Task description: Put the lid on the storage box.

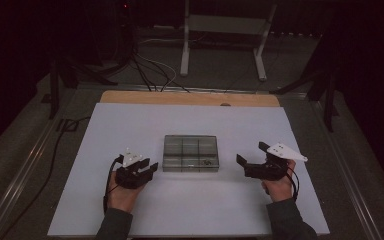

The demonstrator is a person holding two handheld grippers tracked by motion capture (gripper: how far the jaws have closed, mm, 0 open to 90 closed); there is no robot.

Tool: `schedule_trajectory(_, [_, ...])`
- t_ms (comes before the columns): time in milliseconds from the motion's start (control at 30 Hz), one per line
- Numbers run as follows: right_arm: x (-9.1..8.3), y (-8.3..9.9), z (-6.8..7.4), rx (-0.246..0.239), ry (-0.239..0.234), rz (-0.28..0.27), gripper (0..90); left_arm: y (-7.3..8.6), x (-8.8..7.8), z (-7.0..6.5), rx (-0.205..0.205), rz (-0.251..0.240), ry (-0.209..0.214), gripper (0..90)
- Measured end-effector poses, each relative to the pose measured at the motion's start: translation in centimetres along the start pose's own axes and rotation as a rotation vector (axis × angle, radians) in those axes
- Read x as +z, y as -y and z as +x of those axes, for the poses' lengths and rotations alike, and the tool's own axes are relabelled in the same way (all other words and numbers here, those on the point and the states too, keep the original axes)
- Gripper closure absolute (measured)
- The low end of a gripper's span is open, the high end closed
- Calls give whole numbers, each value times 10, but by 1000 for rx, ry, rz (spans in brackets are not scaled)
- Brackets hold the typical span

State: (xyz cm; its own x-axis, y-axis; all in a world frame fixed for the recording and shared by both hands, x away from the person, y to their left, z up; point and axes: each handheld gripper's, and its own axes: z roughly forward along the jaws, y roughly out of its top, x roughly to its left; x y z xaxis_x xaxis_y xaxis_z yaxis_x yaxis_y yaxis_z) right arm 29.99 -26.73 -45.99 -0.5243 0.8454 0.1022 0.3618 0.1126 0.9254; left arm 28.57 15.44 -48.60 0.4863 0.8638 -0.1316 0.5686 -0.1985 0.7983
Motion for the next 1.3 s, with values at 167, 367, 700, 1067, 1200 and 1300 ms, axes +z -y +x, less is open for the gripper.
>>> schedule_trajectory(167, [-1,1,0,3,-3,-6,1,-6,-15,11,22,-66,-2,516])
schedule_trajectory(367, [0,4,2,2,-10,-7,1,-11,-31,25,27,-145,-22,308])
schedule_trajectory(700, [0,7,2,-1,-22,-23,1,-9,-43,42,22,-240,-50,117])
schedule_trajectory(1067, [-4,11,1,3,-17,-36,0,0,-49,55,29,-272,-74,13])
schedule_trajectory(1200, [-5,12,0,5,-13,-36,0,2,-53,56,40,-278,-87,13])
schedule_trajectory(1300, [-5,12,-2,5,-7,-36,0,3,-53,55,72,-245,-136,13])
